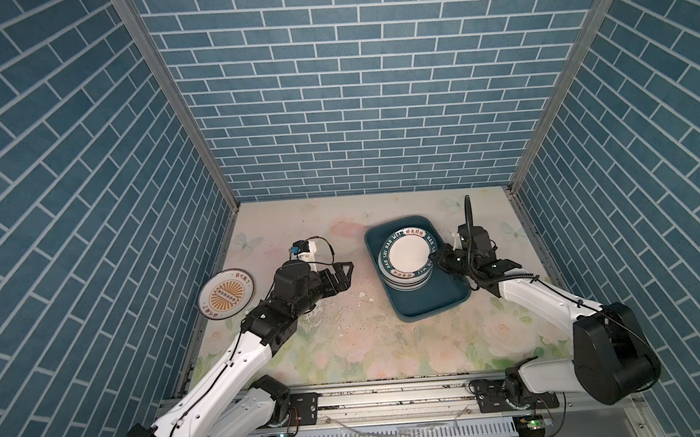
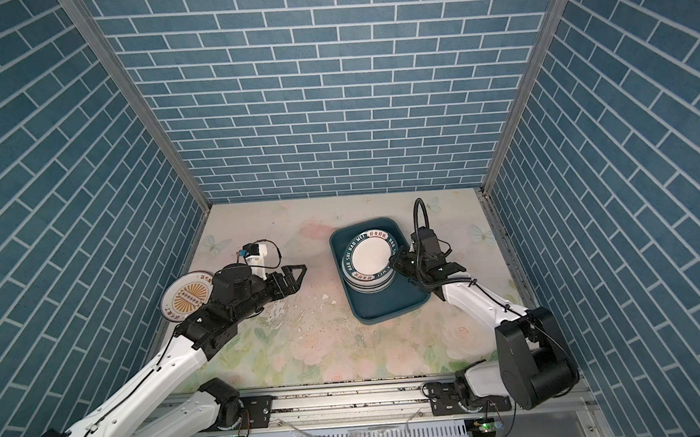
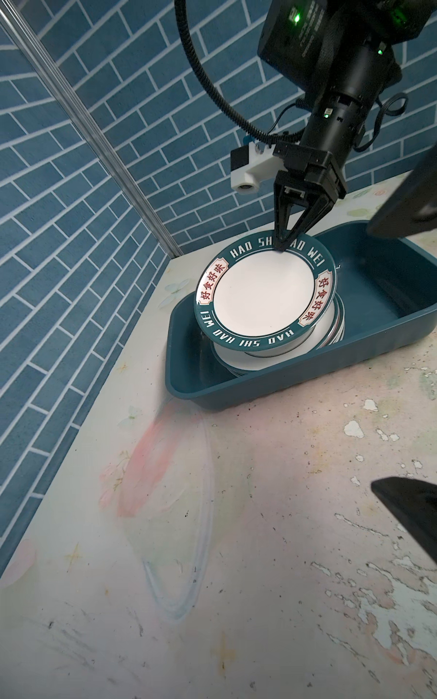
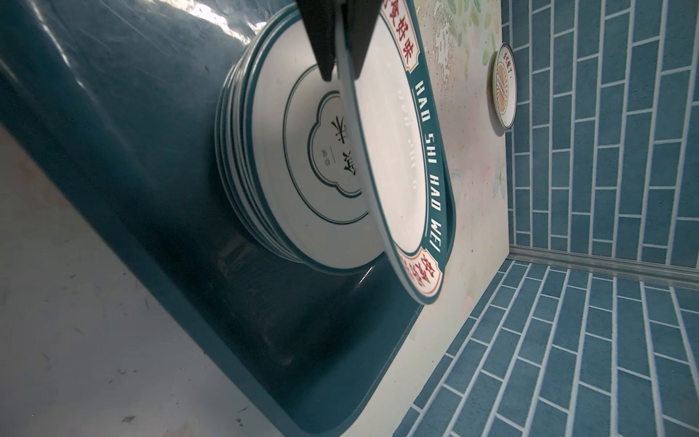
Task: Place the plates into the plastic bin on the countertop
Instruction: 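Lower the plate onto the bin stack with the right gripper while the left withdraws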
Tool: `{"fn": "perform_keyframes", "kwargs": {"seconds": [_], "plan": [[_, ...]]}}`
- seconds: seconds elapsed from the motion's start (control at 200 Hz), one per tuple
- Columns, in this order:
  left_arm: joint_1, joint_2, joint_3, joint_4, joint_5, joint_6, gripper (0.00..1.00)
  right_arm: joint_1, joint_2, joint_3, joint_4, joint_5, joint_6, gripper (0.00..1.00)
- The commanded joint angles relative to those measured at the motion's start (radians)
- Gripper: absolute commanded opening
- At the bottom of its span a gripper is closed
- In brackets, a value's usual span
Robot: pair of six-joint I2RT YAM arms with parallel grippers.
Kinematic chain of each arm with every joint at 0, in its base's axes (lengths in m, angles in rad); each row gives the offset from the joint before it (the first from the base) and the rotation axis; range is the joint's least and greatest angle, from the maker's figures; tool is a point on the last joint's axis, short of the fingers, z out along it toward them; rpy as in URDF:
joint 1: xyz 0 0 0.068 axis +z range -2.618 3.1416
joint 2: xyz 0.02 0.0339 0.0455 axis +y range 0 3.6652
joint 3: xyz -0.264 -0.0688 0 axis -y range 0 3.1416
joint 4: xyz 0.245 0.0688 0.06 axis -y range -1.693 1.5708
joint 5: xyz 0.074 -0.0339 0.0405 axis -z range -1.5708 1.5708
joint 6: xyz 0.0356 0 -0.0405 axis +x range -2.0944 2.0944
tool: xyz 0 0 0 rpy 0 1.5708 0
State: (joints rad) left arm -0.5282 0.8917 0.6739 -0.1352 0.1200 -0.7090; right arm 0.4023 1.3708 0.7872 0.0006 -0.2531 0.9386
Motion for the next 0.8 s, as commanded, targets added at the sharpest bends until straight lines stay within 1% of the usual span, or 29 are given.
{"fn": "perform_keyframes", "kwargs": {"seconds": [0.0,0.24,0.795], "plan": [[-0.006,-0.011,-0.01,0.034,-0.013,-0.01,1.0,-0.004,0.028,0.044,0.056,-0.032,0.016,0.0],[-0.006,0.003,-0.005,0.042,-0.019,-0.009,1.0,-0.004,0.09,0.067,0.067,-0.067,0.023,0.0],[-0.006,0.012,0.003,0.027,-0.03,-0.011,0.99,-0.005,0.126,0.057,0.051,-0.079,0.025,0.0]]}}
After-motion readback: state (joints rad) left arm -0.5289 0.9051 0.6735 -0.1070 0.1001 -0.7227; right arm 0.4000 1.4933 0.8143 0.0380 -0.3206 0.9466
